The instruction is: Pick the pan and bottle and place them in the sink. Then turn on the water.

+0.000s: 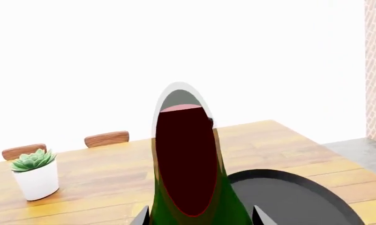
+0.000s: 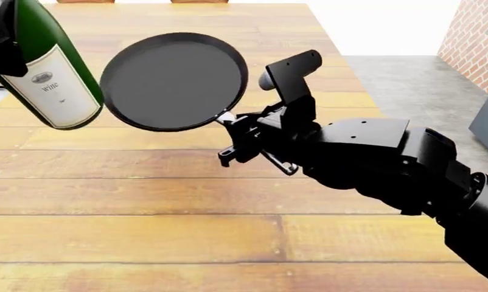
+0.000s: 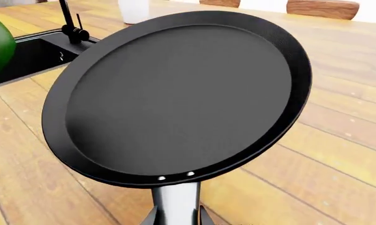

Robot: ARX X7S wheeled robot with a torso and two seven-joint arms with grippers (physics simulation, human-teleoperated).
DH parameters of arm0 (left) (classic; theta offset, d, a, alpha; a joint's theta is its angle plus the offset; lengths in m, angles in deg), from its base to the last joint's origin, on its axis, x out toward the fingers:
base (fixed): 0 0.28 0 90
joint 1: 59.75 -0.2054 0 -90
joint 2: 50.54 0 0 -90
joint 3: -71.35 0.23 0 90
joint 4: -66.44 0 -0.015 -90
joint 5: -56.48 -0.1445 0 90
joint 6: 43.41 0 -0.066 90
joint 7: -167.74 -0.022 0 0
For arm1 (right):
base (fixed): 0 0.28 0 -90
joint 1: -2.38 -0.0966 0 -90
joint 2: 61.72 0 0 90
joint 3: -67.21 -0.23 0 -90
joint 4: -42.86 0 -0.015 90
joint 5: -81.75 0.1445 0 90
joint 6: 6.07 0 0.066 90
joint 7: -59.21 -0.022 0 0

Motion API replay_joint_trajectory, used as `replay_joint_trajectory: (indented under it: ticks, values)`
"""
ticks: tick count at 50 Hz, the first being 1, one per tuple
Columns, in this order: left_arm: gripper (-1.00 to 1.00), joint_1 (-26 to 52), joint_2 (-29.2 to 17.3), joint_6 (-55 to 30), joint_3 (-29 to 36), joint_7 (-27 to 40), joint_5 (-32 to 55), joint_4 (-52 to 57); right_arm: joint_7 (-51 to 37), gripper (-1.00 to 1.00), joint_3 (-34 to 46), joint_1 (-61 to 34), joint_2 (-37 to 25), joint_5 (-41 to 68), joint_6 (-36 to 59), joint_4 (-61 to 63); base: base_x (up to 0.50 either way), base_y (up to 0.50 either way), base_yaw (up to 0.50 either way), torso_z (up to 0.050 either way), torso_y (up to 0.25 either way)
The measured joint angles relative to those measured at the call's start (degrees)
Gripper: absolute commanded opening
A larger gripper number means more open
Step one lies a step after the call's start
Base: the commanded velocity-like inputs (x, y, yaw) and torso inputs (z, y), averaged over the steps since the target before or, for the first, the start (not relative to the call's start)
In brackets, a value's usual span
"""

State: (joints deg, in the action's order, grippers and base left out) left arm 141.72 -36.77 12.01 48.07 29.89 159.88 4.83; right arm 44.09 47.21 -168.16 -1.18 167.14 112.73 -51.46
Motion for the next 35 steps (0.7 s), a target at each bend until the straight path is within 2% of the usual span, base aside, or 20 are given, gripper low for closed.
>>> replay_joint_trajectory:
  ticks: [29,35]
  values:
    - [-1.00,-3.88,-2.70,1.70,0.28,-0.02,-0.67,4.02,-16.87,-1.00,-5.75,0.32,-12.44,8.19,0.58,18.67,0.00,0.00,0.00,0.001,0.003]
    - [-1.00,-4.65,-2.95,2.26,0.27,-0.22,-0.72,4.64,-19.75,-1.00,-6.46,1.15,-14.58,8.16,0.35,20.64,0.00,0.49,0.00,0.000,0.002]
